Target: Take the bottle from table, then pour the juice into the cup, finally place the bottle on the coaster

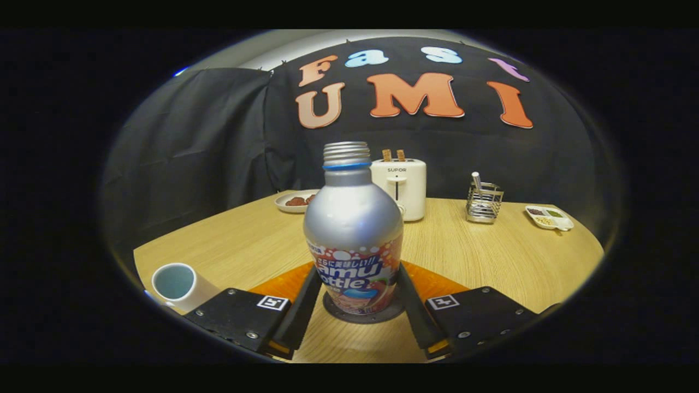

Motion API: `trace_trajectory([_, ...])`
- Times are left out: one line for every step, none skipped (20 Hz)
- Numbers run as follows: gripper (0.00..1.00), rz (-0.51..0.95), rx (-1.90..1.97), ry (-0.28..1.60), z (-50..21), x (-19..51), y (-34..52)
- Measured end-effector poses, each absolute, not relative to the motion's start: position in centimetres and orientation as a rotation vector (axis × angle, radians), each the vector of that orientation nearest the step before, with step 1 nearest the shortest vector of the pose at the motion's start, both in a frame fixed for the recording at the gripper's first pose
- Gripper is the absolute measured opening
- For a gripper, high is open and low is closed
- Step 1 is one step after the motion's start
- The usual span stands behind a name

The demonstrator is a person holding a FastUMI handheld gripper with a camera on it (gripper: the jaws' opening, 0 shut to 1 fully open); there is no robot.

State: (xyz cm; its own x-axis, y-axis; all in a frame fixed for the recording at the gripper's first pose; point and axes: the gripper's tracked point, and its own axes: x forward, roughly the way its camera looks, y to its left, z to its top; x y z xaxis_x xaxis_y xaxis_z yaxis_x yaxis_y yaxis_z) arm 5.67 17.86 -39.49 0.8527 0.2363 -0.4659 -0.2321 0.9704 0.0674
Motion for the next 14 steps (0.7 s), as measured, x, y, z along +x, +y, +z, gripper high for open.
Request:
trace_trajectory([0.77, 0.245, 0.013, 0.495, -39.5, 5.6, 17.6])
trace_trajectory([0.79, 0.248, 0.025, 0.497, -39.4, 5.6, 17.6])
trace_trajectory([0.81, 0.253, 0.036, 0.496, -39.3, 5.5, 17.5])
trace_trajectory([0.82, 0.26, 0.051, 0.488, -38.7, 5.1, 17.5])
trace_trajectory([0.85, 0.263, 0.064, 0.479, -38.0, 4.9, 17.3])
trace_trajectory([0.94, 0.266, 0.075, 0.463, -37.1, 4.6, 17.0])
trace_trajectory([0.98, 0.265, 0.08, 0.444, -36.0, 4.4, 16.7])
trace_trajectory([0.98, 0.27, 0.081, 0.418, -34.8, 4.0, 16.5])
trace_trajectory([0.98, 0.267, 0.072, 0.394, -33.6, 3.6, 16.1])
trace_trajectory([0.97, 0.265, 0.06, 0.375, -32.6, 3.1, 15.5])
trace_trajectory([0.98, 0.261, 0.041, 0.358, -31.5, 2.6, 14.9])
trace_trajectory([0.98, 0.255, 0.019, 0.33, -30.0, 2.1, 14.3])
trace_trajectory([0.98, 0.243, -0.003, 0.305, -28.6, 1.6, 13.5])
trace_trajectory([0.98, 0.237, -0.017, 0.278, -27.1, 1.0, 12.9])
